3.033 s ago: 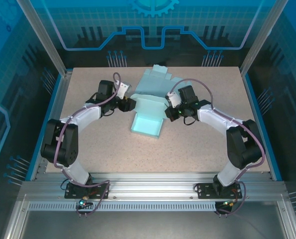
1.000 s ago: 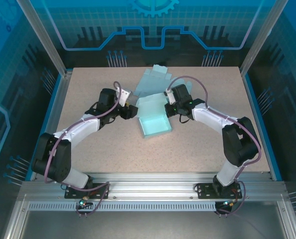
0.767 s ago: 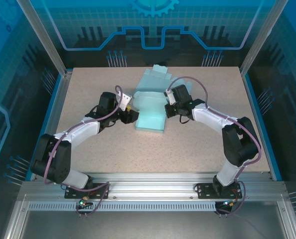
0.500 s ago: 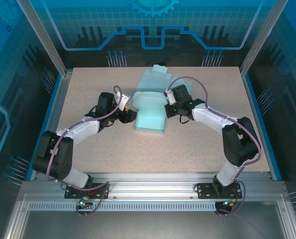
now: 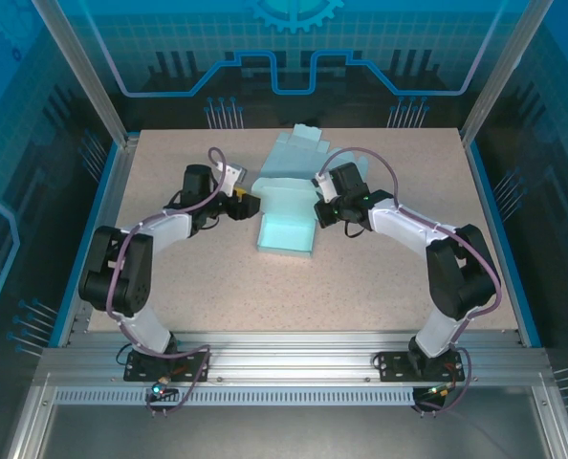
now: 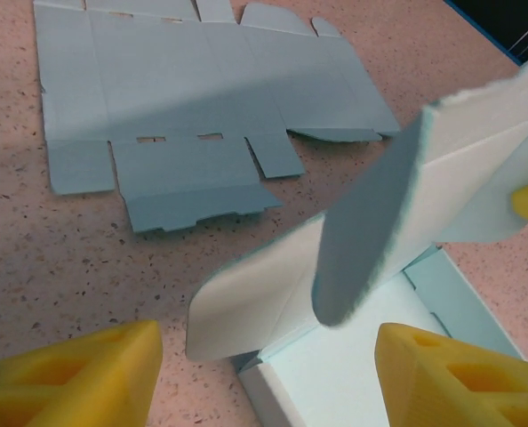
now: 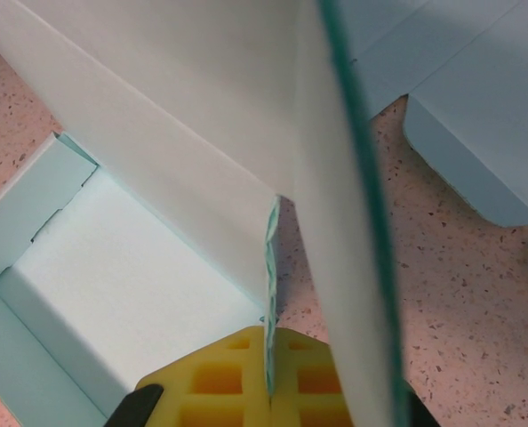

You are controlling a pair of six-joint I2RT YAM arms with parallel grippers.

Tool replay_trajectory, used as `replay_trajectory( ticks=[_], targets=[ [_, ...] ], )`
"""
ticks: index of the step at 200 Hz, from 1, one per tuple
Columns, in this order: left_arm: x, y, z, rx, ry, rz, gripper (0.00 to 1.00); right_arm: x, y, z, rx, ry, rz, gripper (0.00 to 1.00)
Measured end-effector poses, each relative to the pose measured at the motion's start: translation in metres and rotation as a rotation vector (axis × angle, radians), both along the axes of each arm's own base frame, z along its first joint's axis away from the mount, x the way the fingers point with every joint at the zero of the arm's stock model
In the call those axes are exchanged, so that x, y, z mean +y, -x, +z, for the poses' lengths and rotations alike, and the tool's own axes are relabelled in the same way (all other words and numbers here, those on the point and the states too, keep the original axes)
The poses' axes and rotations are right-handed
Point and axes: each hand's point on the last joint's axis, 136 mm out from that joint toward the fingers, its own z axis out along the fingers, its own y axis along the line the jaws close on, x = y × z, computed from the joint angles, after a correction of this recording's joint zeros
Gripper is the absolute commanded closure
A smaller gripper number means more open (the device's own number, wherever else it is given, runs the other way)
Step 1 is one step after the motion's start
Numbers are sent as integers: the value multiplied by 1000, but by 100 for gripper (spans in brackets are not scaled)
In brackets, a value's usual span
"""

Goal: Fold the paper box

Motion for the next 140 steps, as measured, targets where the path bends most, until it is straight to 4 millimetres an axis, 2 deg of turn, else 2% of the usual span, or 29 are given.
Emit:
replay_trajectory(
  ticks=[23,61,88,111,127,140],
  targets=[
    [2,-17,7,9,37,27,34,0,0,0,1,-2,2,100],
    [1,-24,13,23,128,61,35,2,2,-1,6,-17,15,100],
    [-4,-15,0,55,185,68,35,3,9,-3,7,-34,43,100],
    [-17,-4,-14,89,203,50,35,1,19,-1,8,-39,72,100],
    [-23,0,-16,87,218,39,35,-4,25,1,12,-34,81,100],
    [-26,3,-16,81,235,32,39,-8,28,1,15,-35,87,100]
  ],
)
